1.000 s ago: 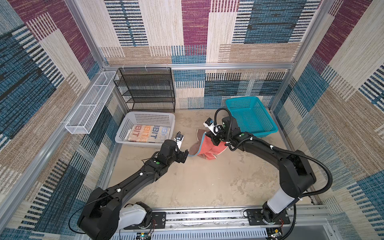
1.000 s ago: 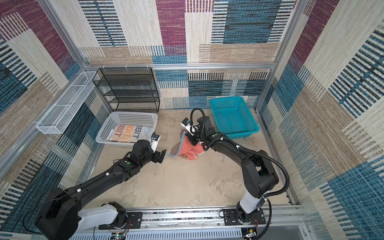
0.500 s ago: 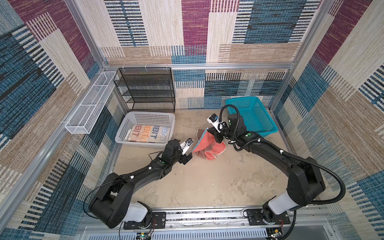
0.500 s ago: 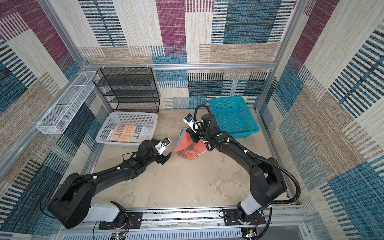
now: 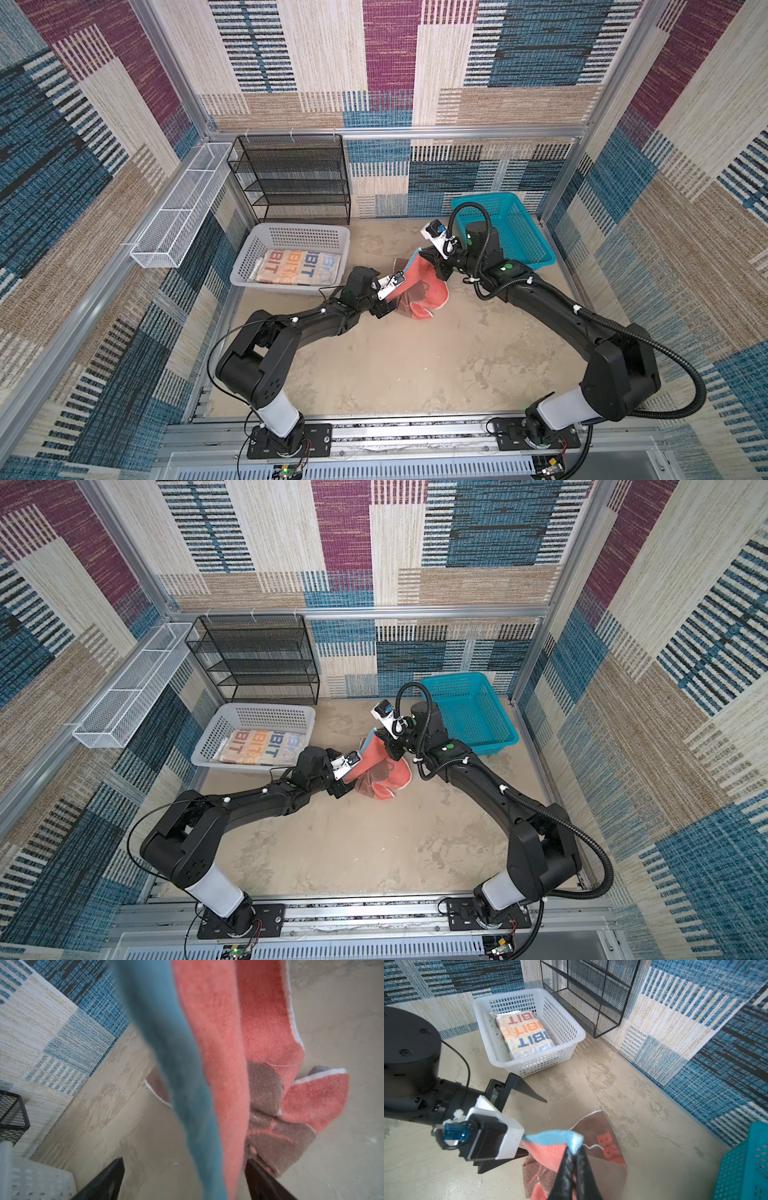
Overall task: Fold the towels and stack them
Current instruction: 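Lift the coral corner with the right gripper while the left gripper approaches the towel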
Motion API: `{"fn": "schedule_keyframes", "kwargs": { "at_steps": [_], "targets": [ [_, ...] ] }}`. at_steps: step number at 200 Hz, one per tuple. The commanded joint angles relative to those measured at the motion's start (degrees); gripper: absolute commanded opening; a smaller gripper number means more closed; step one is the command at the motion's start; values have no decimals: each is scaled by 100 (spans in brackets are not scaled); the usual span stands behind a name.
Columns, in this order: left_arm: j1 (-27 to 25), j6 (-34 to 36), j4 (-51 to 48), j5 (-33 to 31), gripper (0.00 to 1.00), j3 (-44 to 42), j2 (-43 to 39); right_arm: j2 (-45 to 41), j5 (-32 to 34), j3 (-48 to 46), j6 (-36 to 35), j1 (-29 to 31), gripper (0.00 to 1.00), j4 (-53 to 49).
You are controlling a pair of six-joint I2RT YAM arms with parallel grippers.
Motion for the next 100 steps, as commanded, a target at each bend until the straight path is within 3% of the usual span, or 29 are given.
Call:
{"fn": "schedule_keyframes", "kwargs": {
  "at_steps": [1,38,81,100],
  "targets": [
    [4,286,-428,335,93,130,52,-175,-37,-33,-73,-53,0,72],
    [4,331,-888,719,86,247,-35,-476,2,-183,-47,-197,0,254],
    [4,135,-1041,680,77,257,-164,-562,121,-196,-5,-323,0,280],
    [4,53,-1172,689,67,366,-118,-576,64,-200,4,-345,0,277]
  ]
}}
